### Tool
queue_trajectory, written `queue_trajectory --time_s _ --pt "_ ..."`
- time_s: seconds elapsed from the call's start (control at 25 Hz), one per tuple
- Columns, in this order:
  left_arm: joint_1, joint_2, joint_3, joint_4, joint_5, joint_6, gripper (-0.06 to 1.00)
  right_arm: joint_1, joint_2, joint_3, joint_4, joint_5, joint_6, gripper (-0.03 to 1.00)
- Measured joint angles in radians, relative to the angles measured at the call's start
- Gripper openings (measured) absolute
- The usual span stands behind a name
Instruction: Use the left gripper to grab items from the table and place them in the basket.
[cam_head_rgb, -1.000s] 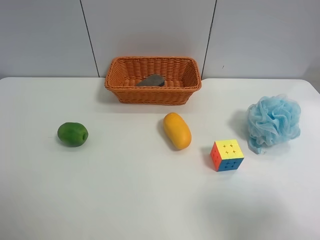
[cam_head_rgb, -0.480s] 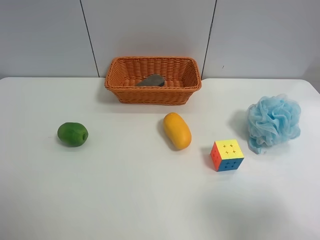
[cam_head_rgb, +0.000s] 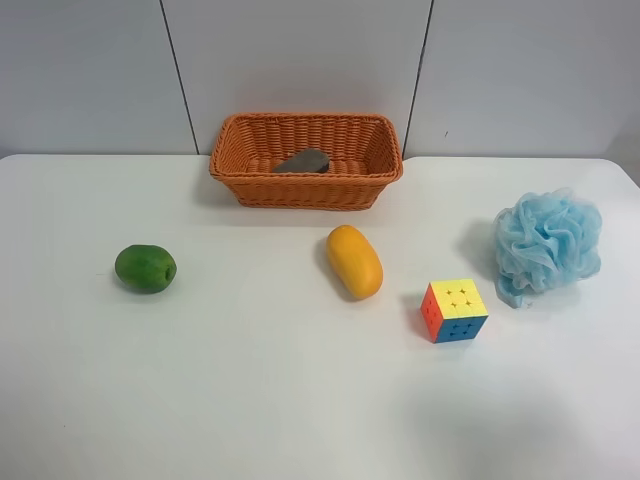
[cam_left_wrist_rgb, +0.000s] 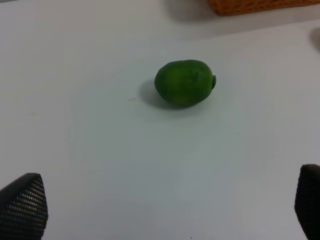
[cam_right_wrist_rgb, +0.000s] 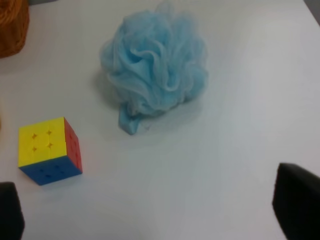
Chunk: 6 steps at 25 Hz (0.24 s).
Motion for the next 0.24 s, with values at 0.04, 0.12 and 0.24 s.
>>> queue_trajectory --time_s 0.04,0.12,0.24 --pt "0.000 0.000 0.000 0.000 0.000 0.000 0.99 0.000 0.000 0.000 0.000 0.000 0.000 0.99" --pt "0.000 0.000 0.000 0.000 0.000 0.000 0.99 0.000 0.000 0.000 0.000 0.000 0.000 0.99" --pt "0.000 0.000 0.000 0.000 0.000 0.000 0.99 0.000 0.000 0.000 0.000 0.000 0.000 0.99"
